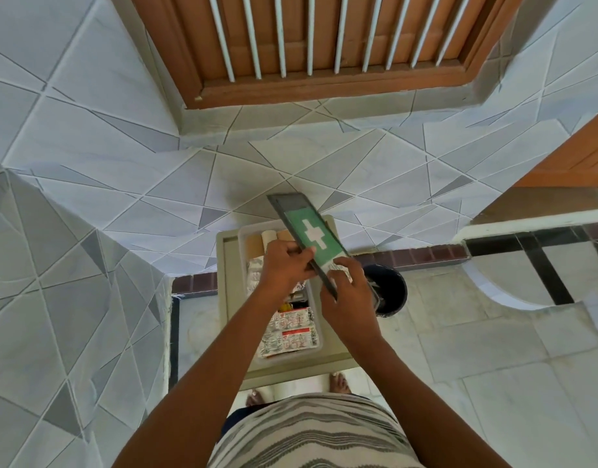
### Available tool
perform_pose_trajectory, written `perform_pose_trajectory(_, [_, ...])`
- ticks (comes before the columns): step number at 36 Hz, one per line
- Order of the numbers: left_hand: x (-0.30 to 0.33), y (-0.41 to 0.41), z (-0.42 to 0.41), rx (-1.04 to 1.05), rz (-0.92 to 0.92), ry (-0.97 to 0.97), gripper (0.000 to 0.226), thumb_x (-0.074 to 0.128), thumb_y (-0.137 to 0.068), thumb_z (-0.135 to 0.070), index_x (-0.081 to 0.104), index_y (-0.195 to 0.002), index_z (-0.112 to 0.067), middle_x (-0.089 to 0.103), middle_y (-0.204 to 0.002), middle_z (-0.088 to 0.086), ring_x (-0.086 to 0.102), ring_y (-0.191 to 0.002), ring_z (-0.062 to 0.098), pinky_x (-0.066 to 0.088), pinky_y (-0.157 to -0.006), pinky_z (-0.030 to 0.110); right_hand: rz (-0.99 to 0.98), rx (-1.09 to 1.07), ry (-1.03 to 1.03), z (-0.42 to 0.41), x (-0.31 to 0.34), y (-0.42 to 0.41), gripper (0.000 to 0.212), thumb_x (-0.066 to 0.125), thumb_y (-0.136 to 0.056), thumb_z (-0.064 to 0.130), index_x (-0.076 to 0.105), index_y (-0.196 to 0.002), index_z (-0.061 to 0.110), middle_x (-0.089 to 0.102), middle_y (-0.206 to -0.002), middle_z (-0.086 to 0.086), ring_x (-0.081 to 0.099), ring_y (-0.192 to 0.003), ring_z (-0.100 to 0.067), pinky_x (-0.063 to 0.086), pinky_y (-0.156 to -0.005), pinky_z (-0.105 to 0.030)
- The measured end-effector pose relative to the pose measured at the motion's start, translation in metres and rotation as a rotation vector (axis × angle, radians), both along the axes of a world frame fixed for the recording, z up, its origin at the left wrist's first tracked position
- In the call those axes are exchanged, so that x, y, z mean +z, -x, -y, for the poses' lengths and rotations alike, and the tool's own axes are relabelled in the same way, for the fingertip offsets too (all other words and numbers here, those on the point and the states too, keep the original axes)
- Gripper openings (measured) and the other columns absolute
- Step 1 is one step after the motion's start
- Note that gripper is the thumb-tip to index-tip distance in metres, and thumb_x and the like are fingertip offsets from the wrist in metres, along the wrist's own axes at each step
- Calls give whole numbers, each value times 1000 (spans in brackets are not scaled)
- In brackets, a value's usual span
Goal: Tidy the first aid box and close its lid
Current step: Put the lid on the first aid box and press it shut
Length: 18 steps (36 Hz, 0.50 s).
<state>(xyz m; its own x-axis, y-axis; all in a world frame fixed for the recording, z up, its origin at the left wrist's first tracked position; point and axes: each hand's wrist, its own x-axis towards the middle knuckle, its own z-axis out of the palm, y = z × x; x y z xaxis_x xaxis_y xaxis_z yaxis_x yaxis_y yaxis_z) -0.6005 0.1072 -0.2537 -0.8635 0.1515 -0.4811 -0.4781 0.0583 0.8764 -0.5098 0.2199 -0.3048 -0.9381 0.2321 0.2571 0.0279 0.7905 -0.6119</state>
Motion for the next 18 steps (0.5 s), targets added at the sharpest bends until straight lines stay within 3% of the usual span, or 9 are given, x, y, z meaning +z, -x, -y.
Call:
perform_pose_trajectory(2, [3, 5, 11, -25, 21, -28, 17, 62, -94, -3, 65, -109, 6, 73, -103, 20, 75, -90, 30, 63, -75, 42, -21, 43, 100, -7, 0, -1, 39, 75, -87, 32, 65, -114, 5, 55, -131, -11, 53, -116, -15, 53, -93, -27])
perform_pose_trajectory(4, [4, 11, 26, -87, 28, -51, 22, 62, -94, -3, 62, -114, 6, 73, -106, 21, 74, -92, 32, 62, -77, 44, -6, 39, 157, -14, 0, -2, 49, 67, -89, 48, 61, -119, 11, 51, -135, -4, 48, -117, -8, 55, -92, -27])
perform_pose_trajectory(6, [5, 15, 41, -158, 29, -80, 24, 62, -94, -3, 62, -117, 5, 73, -107, 20, 74, -94, 32, 61, -79, 46, 38, -7, 177, -21, 0, -2, 49, 62, -92, 49, 54, -127, 16, 45, -141, -2, 47, -121, -12, 56, -93, -31])
perform_pose_trajectory(10, [0, 15, 69, -223, 49, -102, 23, 58, -96, -3, 62, -119, 3, 74, -109, 18, 72, -100, 33, 61, -82, 45, 170, -152, 211, -34, -7, 4, 55, 53, -99, 51, 43, -143, 20, 40, -153, -8, 44, -136, -26, 45, -105, -39])
perform_pose_trajectory(12, [-6, 14, 80, -239, 70, -90, 26, 57, -97, -5, 60, -122, 4, 73, -112, 19, 71, -103, 34, 60, -86, 48, 234, -188, 290, -41, -11, 10, 55, 50, -98, 57, 48, -140, 22, 57, -139, -7, 59, -122, -24, 55, -97, -42])
perform_pose_trajectory(14, [-12, 10, 89, -239, 86, -79, 27, 56, -98, -5, 59, -123, 3, 72, -113, 18, 71, -104, 33, 58, -89, 49, 317, -149, 436, -45, -13, 14, 39, 56, -99, 47, 63, -125, 19, 72, -113, -2, 70, -102, -17, 61, -86, -39])
perform_pose_trajectory(16, [-17, 5, 93, -208, 96, -63, 24, 55, -98, -5, 60, -121, 2, 73, -111, 17, 71, -103, 33, 58, -89, 49, 388, -86, 529, -44, -15, 16, 23, 63, -98, 30, 71, -115, 17, 75, -101, 2, 72, -93, -11, 61, -84, -39])
perform_pose_trajectory(18, [-22, -1, 94, -148, 70, -4, 21, 55, -99, -5, 62, -118, -1, 74, -108, 15, 73, -100, 31, 59, -86, 48, 435, -50, 491, -36, -15, 14, 23, 65, -97, 25, 70, -117, 14, 74, -100, 2, 72, -92, -13, 61, -84, -37])
